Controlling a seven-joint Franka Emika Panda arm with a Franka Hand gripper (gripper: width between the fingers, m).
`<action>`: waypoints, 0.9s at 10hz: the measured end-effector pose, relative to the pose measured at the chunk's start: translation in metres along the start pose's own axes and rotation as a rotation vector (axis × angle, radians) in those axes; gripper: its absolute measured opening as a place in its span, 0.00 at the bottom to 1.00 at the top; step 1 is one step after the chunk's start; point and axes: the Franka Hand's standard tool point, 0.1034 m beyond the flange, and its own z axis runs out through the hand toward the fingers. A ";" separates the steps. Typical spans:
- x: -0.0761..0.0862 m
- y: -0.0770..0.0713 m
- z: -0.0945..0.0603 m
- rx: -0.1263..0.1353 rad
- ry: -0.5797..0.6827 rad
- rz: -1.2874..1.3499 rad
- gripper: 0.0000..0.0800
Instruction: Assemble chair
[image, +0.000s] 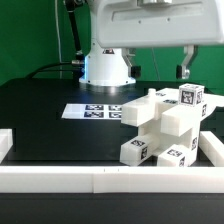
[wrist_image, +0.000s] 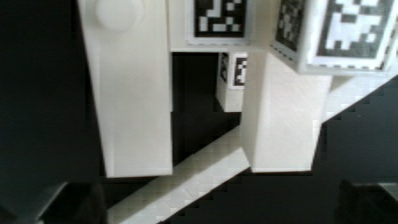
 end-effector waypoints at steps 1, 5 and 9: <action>-0.004 0.006 -0.002 0.011 -0.005 -0.011 0.81; -0.008 0.009 0.000 0.012 -0.014 0.003 0.81; -0.023 0.042 0.004 0.035 0.112 -0.439 0.81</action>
Offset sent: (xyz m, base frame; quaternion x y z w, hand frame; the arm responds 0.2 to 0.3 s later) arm 0.0000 0.0000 0.0000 0.0000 0.0000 0.0000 1.0000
